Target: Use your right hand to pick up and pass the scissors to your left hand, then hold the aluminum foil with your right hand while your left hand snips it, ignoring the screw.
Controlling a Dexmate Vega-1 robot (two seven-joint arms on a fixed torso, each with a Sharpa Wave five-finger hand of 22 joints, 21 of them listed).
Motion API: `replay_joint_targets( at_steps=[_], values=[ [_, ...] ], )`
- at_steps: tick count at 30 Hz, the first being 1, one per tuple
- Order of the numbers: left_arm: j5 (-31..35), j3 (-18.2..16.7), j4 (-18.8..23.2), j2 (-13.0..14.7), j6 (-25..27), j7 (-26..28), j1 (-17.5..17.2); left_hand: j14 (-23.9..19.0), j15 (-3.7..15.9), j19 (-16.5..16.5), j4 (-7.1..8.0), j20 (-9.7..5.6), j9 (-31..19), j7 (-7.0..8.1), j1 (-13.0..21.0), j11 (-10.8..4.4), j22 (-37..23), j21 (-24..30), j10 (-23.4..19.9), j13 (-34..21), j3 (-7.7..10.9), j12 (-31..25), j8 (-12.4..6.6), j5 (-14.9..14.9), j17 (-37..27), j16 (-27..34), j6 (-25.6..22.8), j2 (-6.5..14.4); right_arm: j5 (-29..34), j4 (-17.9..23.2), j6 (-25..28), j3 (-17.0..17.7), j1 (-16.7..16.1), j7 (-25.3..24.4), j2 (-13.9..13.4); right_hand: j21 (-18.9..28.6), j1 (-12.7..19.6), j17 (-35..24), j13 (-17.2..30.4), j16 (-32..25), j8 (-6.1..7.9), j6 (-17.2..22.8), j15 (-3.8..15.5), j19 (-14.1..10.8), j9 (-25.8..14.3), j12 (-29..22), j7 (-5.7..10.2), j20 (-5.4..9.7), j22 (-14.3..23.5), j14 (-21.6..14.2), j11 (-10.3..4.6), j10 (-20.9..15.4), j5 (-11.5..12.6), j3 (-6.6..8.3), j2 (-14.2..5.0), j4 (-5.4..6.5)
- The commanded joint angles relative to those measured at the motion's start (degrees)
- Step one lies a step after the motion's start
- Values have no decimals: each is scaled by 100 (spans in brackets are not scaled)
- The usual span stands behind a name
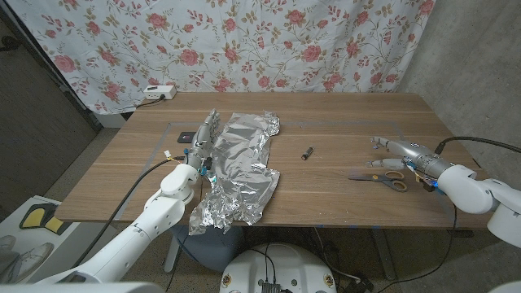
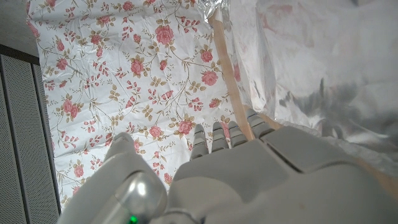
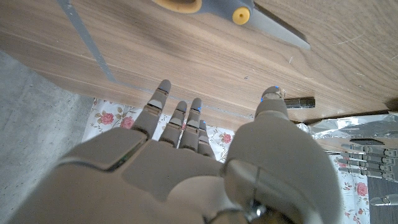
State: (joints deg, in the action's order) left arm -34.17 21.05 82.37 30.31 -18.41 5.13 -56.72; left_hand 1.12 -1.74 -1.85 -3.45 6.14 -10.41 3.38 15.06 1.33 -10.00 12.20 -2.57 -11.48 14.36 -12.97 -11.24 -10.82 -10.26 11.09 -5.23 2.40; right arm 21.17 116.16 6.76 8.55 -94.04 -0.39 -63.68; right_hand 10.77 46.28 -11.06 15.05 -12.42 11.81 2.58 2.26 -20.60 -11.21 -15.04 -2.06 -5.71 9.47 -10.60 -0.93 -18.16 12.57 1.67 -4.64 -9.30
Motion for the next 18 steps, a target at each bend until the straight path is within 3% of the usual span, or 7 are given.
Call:
replay_joint_targets(
  at_steps=[1,10,18],
  values=[
    [5,2,58,24,43,10,-39,-22,-40,-14,21,16,-14,10,-73,36,-22,-6,-30,-1,3,-17,0,-29,-33,-12,-42,5,201,174,222,152,-104,465,15,-68,285,-1,38,116,-55,-147,401,175,-16,55,-21,7,6,235,19,150,42,130,-7,-56],
    [-6,-19,88,38,33,23,-72,-15,-45,-16,33,17,-13,-1,-107,41,-21,-15,-22,-1,-14,-10,7,-35,-31,-16,-38,-1,357,279,316,234,-174,760,21,-67,389,4,46,135,-70,-214,396,228,-18,80,-34,29,5,295,17,223,43,165,15,-57],
    [-29,-37,113,58,35,16,-111,-15,-48,-15,43,7,-12,-1,-139,55,-20,-24,-27,0,-31,-8,11,-42,-29,-19,-40,-6,598,332,349,165,-171,843,7,-68,579,13,60,158,-56,-232,394,335,-21,53,-3,41,3,404,-98,174,56,222,68,-68]
  ],
)
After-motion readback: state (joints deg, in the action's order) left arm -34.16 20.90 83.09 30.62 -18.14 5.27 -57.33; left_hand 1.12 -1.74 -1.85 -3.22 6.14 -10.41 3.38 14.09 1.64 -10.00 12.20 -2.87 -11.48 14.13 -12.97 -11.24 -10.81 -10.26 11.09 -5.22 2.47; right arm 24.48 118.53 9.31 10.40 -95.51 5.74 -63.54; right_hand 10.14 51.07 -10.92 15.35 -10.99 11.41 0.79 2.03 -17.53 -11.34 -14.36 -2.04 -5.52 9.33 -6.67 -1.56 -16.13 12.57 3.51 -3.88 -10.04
